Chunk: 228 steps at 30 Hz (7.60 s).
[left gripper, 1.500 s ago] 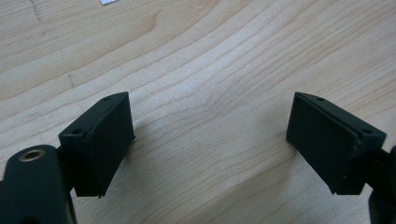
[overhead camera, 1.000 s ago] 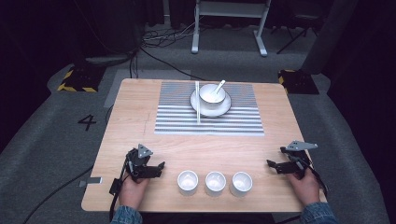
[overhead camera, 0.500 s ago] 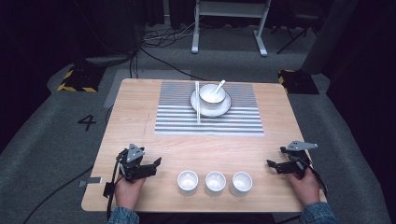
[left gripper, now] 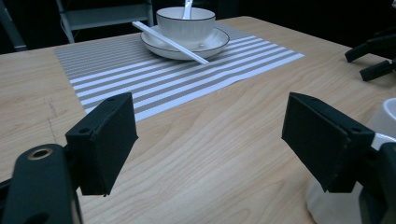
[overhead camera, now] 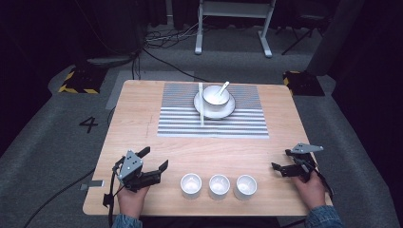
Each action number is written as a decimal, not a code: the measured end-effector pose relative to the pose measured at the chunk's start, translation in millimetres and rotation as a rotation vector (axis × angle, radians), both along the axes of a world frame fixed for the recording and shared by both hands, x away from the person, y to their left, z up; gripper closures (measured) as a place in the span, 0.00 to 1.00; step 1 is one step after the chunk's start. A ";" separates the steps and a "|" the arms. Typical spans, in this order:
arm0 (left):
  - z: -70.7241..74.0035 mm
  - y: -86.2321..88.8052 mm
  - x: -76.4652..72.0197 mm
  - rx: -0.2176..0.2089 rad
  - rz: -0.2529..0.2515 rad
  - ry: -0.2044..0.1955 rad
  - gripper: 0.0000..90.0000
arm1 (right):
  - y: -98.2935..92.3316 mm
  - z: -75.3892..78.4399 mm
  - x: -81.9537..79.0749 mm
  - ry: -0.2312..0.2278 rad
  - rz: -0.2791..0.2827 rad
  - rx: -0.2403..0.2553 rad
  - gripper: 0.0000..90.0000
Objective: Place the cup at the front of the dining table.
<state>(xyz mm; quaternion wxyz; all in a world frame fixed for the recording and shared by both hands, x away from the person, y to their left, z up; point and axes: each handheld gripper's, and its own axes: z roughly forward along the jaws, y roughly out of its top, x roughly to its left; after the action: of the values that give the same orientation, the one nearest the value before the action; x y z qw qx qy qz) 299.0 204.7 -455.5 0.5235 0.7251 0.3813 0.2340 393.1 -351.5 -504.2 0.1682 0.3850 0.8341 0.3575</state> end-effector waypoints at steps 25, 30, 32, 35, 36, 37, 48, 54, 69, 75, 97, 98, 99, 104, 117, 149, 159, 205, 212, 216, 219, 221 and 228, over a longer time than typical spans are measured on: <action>19.5 -50.8 -31.8 -0.005 -0.141 0.009 0.19 | 0.0 0.0 0.0 0.000 0.000 0.000 0.11; 19.4 -59.4 -34.4 -0.011 -0.178 0.013 0.19 | 0.0 0.0 0.0 0.000 0.000 0.000 0.11; 18.5 -63.0 -35.8 -0.015 -0.192 0.019 0.19 | 0.0 0.0 0.0 0.000 0.000 -0.001 0.11; 16.2 -67.8 -37.8 -0.011 -0.203 0.034 0.18 | 0.0 0.0 0.0 0.000 0.000 0.000 0.11; 15.6 -68.7 -38.1 -0.011 -0.208 0.039 0.17 | 0.0 0.0 0.0 0.000 0.000 0.000 0.11; 14.7 -69.9 -38.5 -0.015 -0.213 0.048 0.17 | 0.0 0.0 0.0 0.000 0.000 0.000 0.11; 0.3 -83.1 -36.4 0.025 -0.240 0.103 0.17 | 0.0 0.0 0.0 0.000 0.000 -0.001 0.11; -10.9 -86.4 -32.7 0.035 -0.227 0.152 0.17 | 0.0 0.0 0.0 0.000 0.000 0.000 0.11; -34.5 -94.1 -24.2 0.078 -0.262 0.214 0.19 | 0.0 0.0 0.0 0.000 0.000 -0.001 0.11; -40.7 -97.3 -22.3 0.108 -0.259 0.224 0.22 | 0.0 0.0 0.0 0.000 0.000 -0.001 0.11; -33.6 -90.8 -20.8 0.121 -0.212 0.226 0.30 | 0.0 0.0 0.0 0.000 0.000 0.000 0.11; -31.6 -90.6 -21.0 0.126 -0.214 0.220 0.30 | 0.0 0.0 0.0 0.000 0.000 0.000 0.11; -29.3 -90.0 -20.7 0.133 -0.217 0.210 0.30 | 0.0 0.0 0.0 0.000 0.000 -0.001 0.11; -20.3 -88.8 -18.8 0.155 -0.216 0.217 0.30 | -0.4 -0.1 1.0 0.001 0.008 0.000 0.10; 4.3 -93.9 -14.9 0.207 -0.235 0.223 0.30 | -1.5 -0.2 3.7 0.003 0.031 -0.003 0.08; 68.8 -64.9 32.7 0.130 -0.210 0.191 0.30 | -1.0 -0.3 3.5 0.002 0.022 -0.004 0.08; 80.3 -59.8 63.3 0.170 -0.150 0.146 0.30 | -1.0 -0.3 3.9 0.001 0.020 -0.005 0.08; 61.2 -79.6 211.5 0.139 0.084 0.116 0.30 | -0.8 -0.2 4.6 0.003 0.019 -0.005 0.08; 43.1 -81.3 226.9 0.129 0.107 0.142 0.30 | -0.8 -0.2 4.5 0.003 0.019 -0.005 0.08; 27.6 -82.1 237.6 0.125 0.130 0.179 0.30 | -0.8 -0.2 4.6 0.002 0.019 -0.005 0.08; 22.7 -82.4 240.5 0.138 0.133 0.197 0.30 | -0.8 -0.2 4.6 0.003 0.019 -0.005 0.08; 15.5 -81.8 244.4 0.143 0.140 0.219 0.30 | -0.8 -0.2 4.5 0.002 0.019 -0.005 0.08; 5.0 -80.8 251.7 0.139 0.148 0.240 0.30 | -0.8 -0.2 4.5 0.003 0.019 -0.005 0.08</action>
<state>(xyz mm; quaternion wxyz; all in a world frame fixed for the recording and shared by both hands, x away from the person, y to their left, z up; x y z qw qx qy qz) 550.6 123.9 -450.5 0.4040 0.7524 0.4763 0.2094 397.6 -352.2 -504.5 0.1647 0.3770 0.8388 0.3565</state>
